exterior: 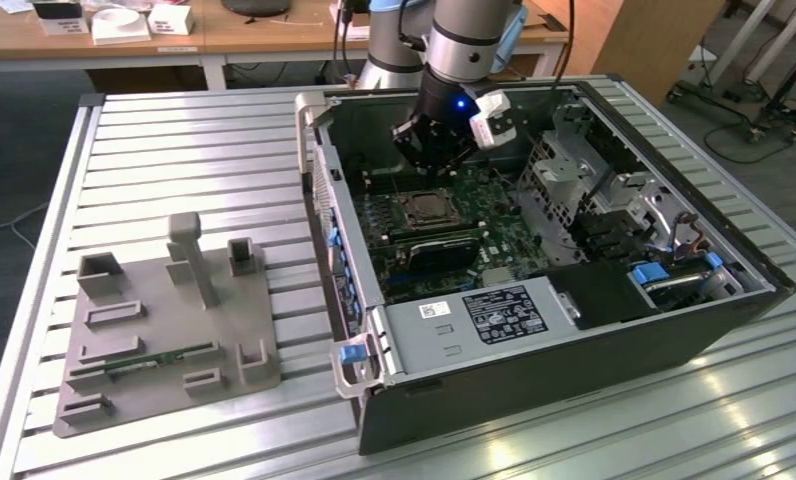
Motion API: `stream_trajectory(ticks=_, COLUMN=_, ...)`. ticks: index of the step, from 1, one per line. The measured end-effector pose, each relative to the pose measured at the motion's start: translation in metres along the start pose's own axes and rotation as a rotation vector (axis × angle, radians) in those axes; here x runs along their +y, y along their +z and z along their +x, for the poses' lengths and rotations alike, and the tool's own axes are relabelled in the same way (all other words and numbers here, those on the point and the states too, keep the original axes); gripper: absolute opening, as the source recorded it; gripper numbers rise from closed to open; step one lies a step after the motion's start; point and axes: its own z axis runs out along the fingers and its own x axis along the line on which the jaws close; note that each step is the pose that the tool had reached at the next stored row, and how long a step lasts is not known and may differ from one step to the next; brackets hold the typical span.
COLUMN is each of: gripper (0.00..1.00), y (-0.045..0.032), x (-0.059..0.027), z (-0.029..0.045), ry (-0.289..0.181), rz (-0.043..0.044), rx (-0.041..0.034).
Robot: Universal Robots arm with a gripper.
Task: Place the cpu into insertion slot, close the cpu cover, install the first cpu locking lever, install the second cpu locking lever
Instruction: 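Install the first cpu locking lever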
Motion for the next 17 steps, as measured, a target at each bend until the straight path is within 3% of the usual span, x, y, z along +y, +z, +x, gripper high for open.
stream_trajectory(ticks=9, gripper=0.11, y=0.0, x=0.0, z=0.0, ry=-0.001, rz=0.0001, rx=0.0)
stream_trajectory(ticks=13, gripper=0.11, y=-0.0001, x=0.0, z=0.0004, ry=-0.024, rz=0.0006, rx=-0.0002)
stream_trajectory(ticks=17, gripper=0.11, y=-0.0083, x=0.0002, z=0.0007, ry=-0.029, rz=-0.0019, rx=-0.0042)
